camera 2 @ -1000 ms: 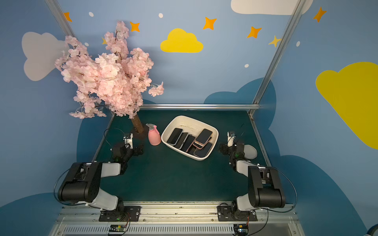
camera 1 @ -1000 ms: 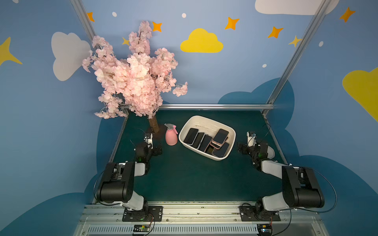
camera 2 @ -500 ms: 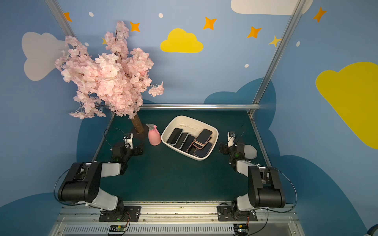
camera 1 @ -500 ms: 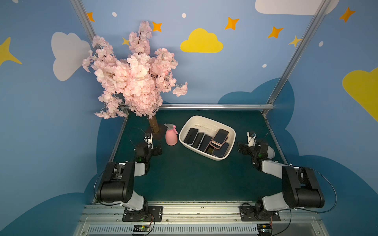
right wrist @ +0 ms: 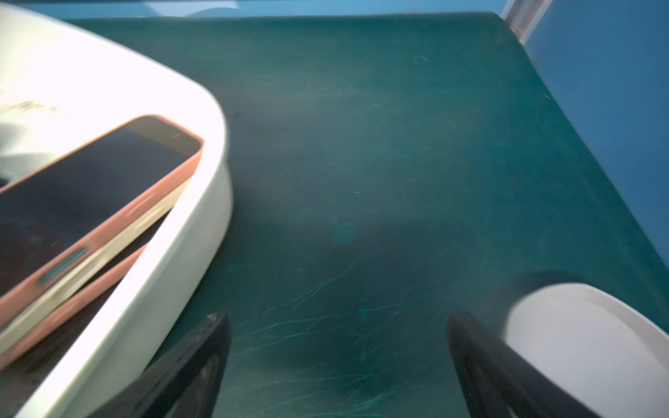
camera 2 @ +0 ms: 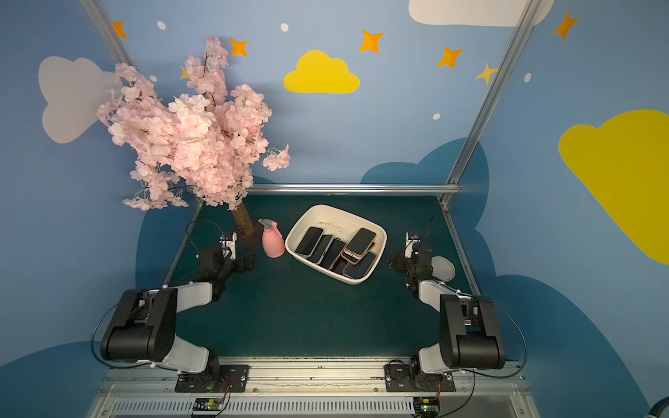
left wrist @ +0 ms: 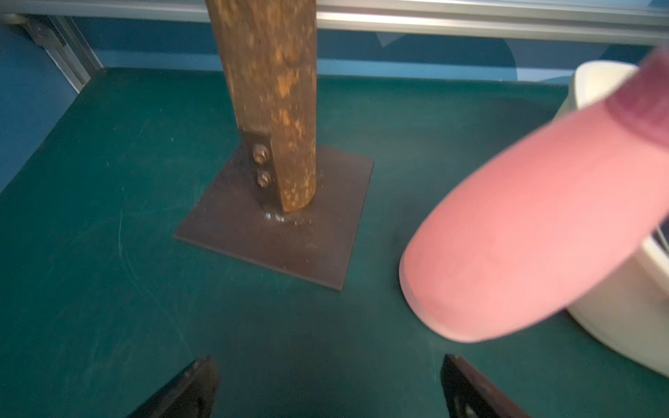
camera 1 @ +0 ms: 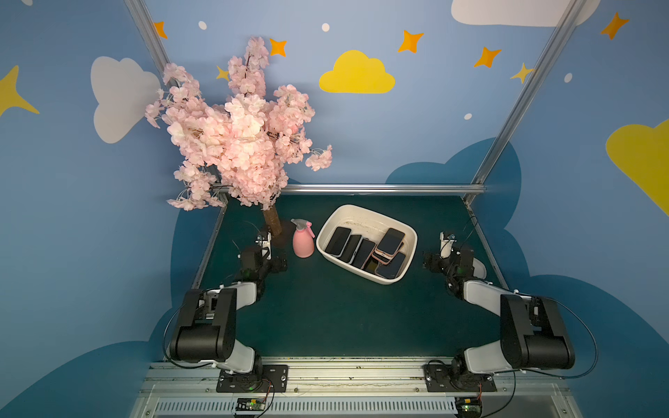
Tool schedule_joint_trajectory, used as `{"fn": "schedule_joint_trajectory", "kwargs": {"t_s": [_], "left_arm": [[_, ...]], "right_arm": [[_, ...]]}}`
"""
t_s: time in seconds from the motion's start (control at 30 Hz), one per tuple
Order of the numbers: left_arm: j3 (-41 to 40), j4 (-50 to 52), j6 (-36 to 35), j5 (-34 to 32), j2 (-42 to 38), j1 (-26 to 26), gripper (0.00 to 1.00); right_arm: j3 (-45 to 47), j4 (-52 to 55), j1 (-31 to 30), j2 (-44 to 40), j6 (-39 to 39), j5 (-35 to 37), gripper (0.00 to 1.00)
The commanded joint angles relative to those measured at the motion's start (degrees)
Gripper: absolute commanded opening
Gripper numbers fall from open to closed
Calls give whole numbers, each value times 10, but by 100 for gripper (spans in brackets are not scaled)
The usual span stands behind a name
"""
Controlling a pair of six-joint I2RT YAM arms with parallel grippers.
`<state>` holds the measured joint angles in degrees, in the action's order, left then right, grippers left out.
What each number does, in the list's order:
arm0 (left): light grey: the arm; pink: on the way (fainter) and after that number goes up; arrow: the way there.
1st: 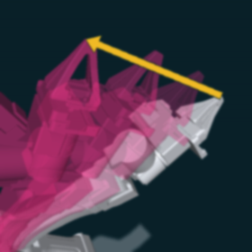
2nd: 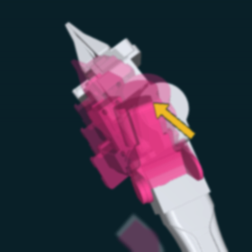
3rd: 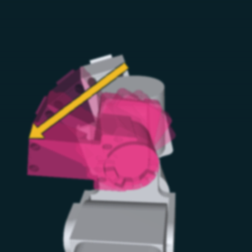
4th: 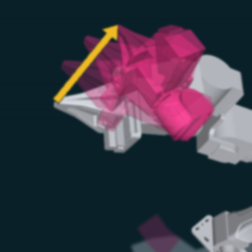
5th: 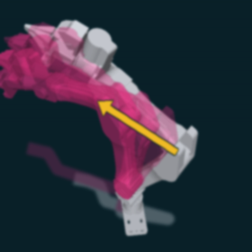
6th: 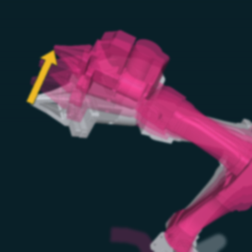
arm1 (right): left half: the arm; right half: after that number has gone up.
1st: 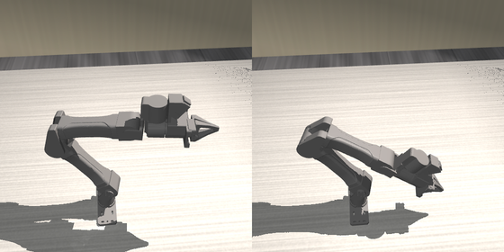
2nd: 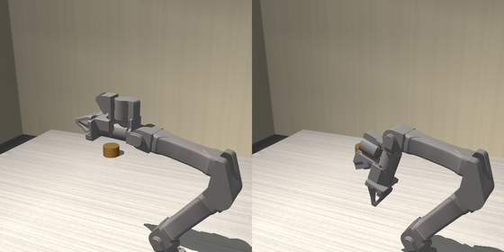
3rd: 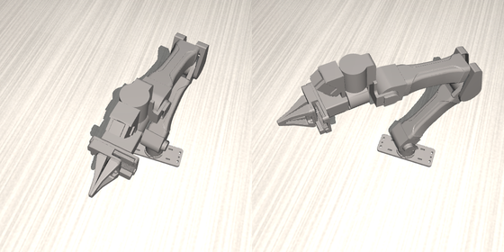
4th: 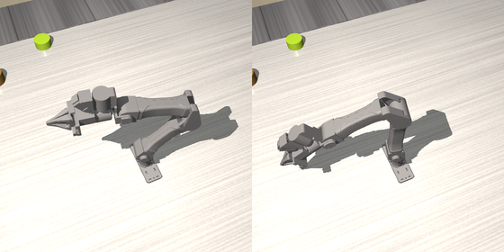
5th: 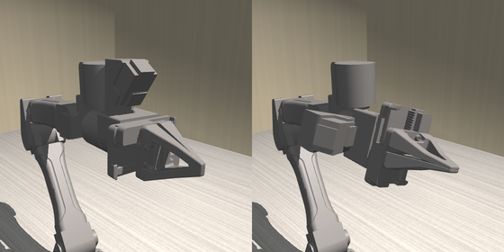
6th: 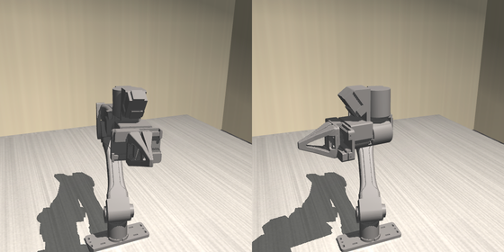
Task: Take the phone out of the storage box
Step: Adjust the storage box at the center of the board.
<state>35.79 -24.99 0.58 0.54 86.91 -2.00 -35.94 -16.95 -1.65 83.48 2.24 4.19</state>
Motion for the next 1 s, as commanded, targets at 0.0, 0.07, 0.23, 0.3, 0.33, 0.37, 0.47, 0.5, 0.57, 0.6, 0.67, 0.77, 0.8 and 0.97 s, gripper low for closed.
{"fn": "schedule_joint_trajectory", "kwargs": {"t_s": [0.0, 0.07, 0.23, 0.3, 0.33, 0.37, 0.47, 0.5, 0.57, 0.6, 0.67, 0.77, 0.8, 0.97], "left_arm": [[52, 153, 19, -29, -31, -2, 100], [29, 140, 49, -31, -73, -2, 100], [16, 190, 117, -41, -162, -3, 100], [32, 241, 137, -46, -182, -2, 100], [41, 267, 159, -52, -188, -2, 100], [51, 292, 176, -48, -193, -3, 100], [77, 354, 217, -14, -205, -3, 100], [84, 373, 227, 5, -210, -2, 100], [93, 394, 245, 57, -222, -2, 100], [96, 402, 255, 75, -228, 0, 100], [103, 428, 268, 96, -244, 15, 100], [123, 480, 276, 91, -272, 66, 100], [132, 498, 280, 88, -280, 90, 100], [165, 554, 266, 56, -289, 228, 100]], "right_arm": [[-99, 194, 8, -7, 65, 42, 99], [-156, 286, 8, 9, 77, 38, 99], [-263, 453, 13, 23, 117, -8, 99], [-303, 505, 17, 31, 138, -49, 99], [-324, 534, 18, 37, 146, -81, 99], [-347, 556, 18, 44, 143, -119, 99], [-395, 607, 16, 62, 139, -224, 99], [-408, 625, 12, 69, 154, -238, 99], [-428, 662, 5, 83, 187, -274, 99], [-431, 671, 1, 87, 201, -289, 99], [-432, 693, -11, 92, 225, -308, 99], [-426, 734, -37, 96, 239, -308, 98], [-422, 747, -46, 98, 240, -307, 97], [-384, 766, -105, 92, 249, -289, 92]]}}
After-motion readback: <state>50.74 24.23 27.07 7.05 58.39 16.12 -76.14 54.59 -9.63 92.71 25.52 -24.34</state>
